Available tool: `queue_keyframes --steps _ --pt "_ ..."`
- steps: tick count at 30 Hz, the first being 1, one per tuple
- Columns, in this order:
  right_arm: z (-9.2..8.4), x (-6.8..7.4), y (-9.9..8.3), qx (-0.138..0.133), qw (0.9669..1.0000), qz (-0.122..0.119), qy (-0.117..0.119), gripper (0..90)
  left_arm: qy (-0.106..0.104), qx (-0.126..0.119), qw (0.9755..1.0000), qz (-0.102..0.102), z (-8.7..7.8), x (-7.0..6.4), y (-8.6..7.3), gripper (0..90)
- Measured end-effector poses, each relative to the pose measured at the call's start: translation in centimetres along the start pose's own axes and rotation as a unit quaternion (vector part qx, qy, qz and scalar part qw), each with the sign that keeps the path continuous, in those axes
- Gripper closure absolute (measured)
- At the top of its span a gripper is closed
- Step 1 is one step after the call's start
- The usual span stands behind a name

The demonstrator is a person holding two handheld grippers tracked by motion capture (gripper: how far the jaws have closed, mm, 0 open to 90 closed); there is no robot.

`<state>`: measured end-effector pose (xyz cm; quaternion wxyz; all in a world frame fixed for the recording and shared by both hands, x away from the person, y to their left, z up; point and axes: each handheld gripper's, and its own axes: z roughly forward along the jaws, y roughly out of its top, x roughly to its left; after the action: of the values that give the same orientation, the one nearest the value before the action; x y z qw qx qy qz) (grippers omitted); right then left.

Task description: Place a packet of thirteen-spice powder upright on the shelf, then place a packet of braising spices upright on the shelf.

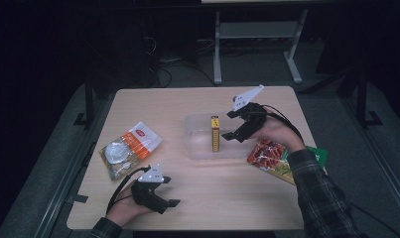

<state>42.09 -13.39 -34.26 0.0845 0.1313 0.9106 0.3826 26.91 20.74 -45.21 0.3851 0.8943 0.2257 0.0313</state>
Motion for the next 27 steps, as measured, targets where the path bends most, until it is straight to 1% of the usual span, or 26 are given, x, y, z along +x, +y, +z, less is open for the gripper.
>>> queue_keyframes --steps 2,3,5,6,7,9,12,13,16,17,18,20,21,22,24,25,27 --pt "-0.4 0.6 -0.5 -0.001 0.9999 0.011 -0.009 14.1 0.002 0.000 1.0000 0.000 0.0 0.0 0.0 13.8" --pt "-0.7 0.9 -0.7 0.001 0.9997 0.017 -0.018 14.2 0.002 0.001 1.0000 0.000 -0.1 0.0 0.0 13.8" --pt "-0.9 1.5 -1.2 0.003 0.9993 0.023 -0.030 14.3 0.004 0.003 1.0000 0.001 -0.1 0.1 0.0 13.8" --pt "-1.0 1.9 -1.4 0.005 0.9990 0.027 -0.036 14.3 0.004 0.004 1.0000 0.001 -0.1 0.1 0.0 13.9" --pt "-1.1 2.3 -1.7 0.001 0.9988 0.026 -0.041 14.4 0.004 0.004 1.0000 0.000 -0.1 0.1 0.0 13.9" --pt "-1.2 3.2 -2.4 -0.001 0.9980 0.035 -0.052 14.4 0.005 0.006 1.0000 0.002 -0.1 0.1 0.0 13.9" --pt "-1.2 4.4 -3.4 -0.006 0.9972 0.040 -0.063 14.8 0.003 0.009 1.0000 0.003 0.0 0.0 0.0 14.0" --pt "-1.2 4.8 -3.9 -0.012 0.9968 0.042 -0.066 15.2 0.004 0.009 0.9999 0.004 0.0 0.0 0.0 14.0" --pt "-1.4 5.4 -5.0 -0.013 0.9960 0.052 -0.072 15.2 0.003 0.011 0.9999 0.009 0.0 0.0 0.0 14.2" --pt "-1.6 5.6 -5.5 -0.010 0.9954 0.055 -0.077 15.6 0.004 0.015 0.9998 0.012 0.0 0.1 0.0 14.4" --pt "-1.8 5.8 -6.0 -0.014 0.9944 0.062 -0.085 16.8 0.005 0.016 0.9998 0.013 0.0 0.1 -0.1 14.4" --pt "-2.2 5.9 -6.6 -0.016 0.9934 0.075 -0.085 17.9 0.004 0.015 0.9998 0.012 0.0 0.1 -0.1 14.5" --pt "-2.3 5.8 -7.0 -0.015 0.9930 0.073 -0.092 18.6 0.003 0.013 0.9998 0.012 0.0 0.1 -0.1 14.5" --pt "-2.6 5.9 -7.4 -0.018 0.9915 0.082 -0.099 19.9 0.003 0.013 0.9998 0.012 0.0 0.1 -0.1 14.6" --pt "-3.2 5.8 -8.4 -0.025 0.9894 0.098 -0.105 22.5 0.001 0.013 0.9998 0.012 0.1 0.0 -0.1 14.6" --pt "-3.6 5.6 -8.8 -0.026 0.9878 0.104 -0.113 25.0 0.000 0.012 0.9998 0.014 0.1 0.0 -0.1 14.6" --pt "-4.3 5.2 -9.8 -0.027 0.9834 0.118 -0.135 32.6 -0.001 0.014 0.9998 0.017 0.2 0.0 -0.1 14.7"
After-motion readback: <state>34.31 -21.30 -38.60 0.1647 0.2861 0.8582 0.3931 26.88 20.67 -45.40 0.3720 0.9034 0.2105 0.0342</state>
